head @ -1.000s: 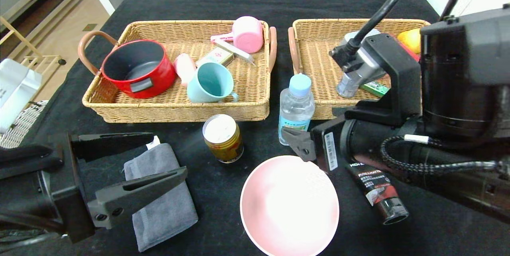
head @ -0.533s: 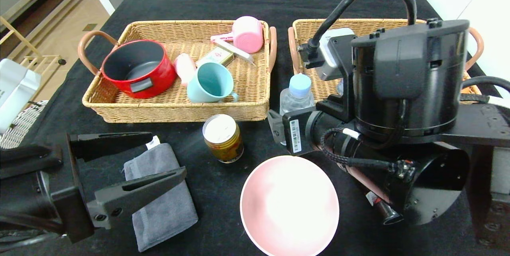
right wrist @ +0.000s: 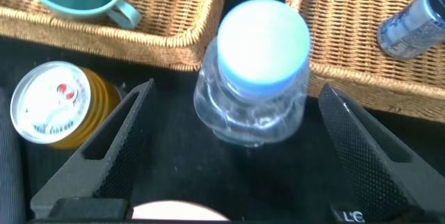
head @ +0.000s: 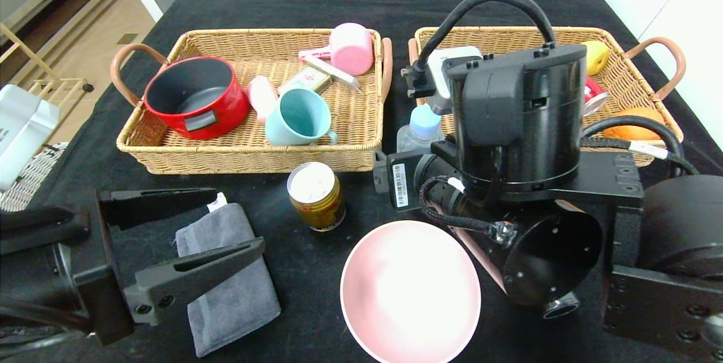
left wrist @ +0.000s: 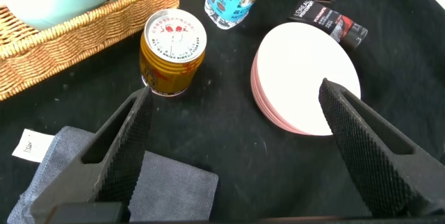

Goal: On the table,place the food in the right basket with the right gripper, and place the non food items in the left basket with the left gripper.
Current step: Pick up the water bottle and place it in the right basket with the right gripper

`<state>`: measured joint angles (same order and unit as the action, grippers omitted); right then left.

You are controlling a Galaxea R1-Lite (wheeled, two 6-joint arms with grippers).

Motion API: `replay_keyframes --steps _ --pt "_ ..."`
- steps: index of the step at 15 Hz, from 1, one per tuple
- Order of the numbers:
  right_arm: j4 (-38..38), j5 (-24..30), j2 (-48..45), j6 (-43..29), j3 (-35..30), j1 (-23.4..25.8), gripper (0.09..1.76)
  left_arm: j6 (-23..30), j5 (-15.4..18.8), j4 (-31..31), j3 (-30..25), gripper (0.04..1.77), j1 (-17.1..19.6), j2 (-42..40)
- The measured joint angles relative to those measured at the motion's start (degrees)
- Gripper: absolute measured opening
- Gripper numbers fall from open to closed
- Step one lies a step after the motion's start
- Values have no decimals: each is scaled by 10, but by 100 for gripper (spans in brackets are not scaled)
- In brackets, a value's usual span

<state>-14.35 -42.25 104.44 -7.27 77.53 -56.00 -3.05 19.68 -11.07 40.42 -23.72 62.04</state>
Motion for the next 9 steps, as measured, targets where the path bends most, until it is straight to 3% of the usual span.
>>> replay_keyframes --steps 9 --pt "-1 -3 33 -7 34 41 170 -1 0 0 0 172 0 -1"
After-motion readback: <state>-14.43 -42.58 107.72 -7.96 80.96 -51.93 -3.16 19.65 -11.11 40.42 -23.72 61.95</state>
